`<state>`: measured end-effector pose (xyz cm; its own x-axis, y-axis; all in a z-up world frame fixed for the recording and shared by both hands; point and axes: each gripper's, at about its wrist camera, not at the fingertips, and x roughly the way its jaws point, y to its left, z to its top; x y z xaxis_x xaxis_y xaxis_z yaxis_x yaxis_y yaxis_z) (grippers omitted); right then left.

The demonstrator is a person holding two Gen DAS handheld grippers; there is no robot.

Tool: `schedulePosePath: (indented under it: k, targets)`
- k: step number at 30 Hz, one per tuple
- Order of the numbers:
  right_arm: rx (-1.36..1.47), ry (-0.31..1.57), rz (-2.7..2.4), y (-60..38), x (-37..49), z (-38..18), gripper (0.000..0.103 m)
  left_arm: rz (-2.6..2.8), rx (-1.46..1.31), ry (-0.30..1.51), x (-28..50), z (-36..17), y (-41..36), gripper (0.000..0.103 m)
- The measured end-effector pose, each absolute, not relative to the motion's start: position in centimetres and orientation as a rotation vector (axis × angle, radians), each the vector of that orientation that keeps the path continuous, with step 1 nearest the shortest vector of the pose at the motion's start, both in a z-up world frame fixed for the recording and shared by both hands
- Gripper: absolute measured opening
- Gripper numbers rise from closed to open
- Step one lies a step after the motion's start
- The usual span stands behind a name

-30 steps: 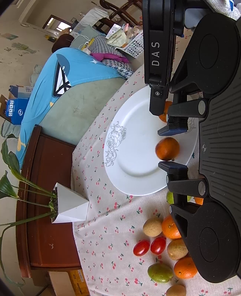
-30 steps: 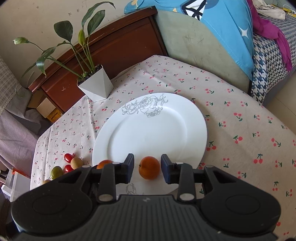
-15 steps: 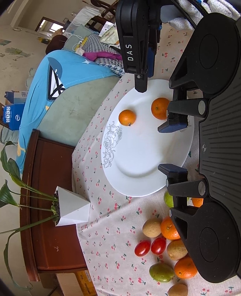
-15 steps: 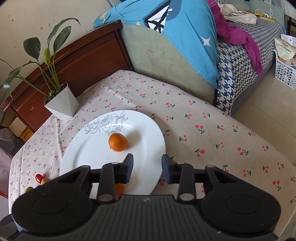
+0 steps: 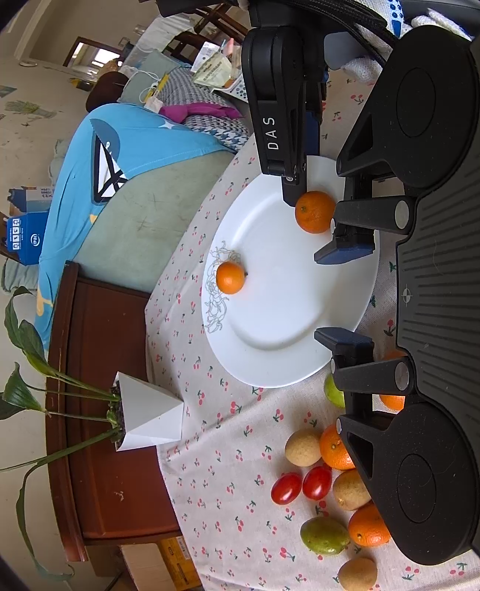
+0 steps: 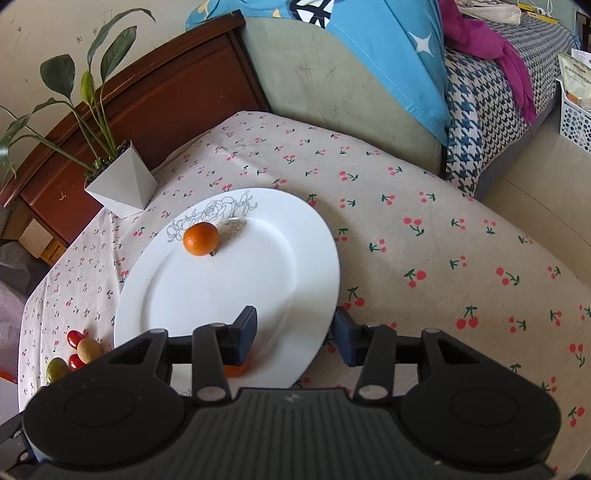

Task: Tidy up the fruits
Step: 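Move both tools back toward the oranges beside the plate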

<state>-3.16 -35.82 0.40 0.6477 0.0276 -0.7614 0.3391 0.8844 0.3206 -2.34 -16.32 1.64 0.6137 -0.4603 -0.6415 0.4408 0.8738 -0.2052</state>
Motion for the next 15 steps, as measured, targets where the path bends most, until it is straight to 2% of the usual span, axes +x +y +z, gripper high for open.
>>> schedulePosePath:
  k: [15]
  targets:
    - [0.418, 0.885, -0.154, -34.6, -3.3, 1.0, 0.049, -0.499, -0.013, 0.764, -3.2, 2.6, -14.7, 0.043]
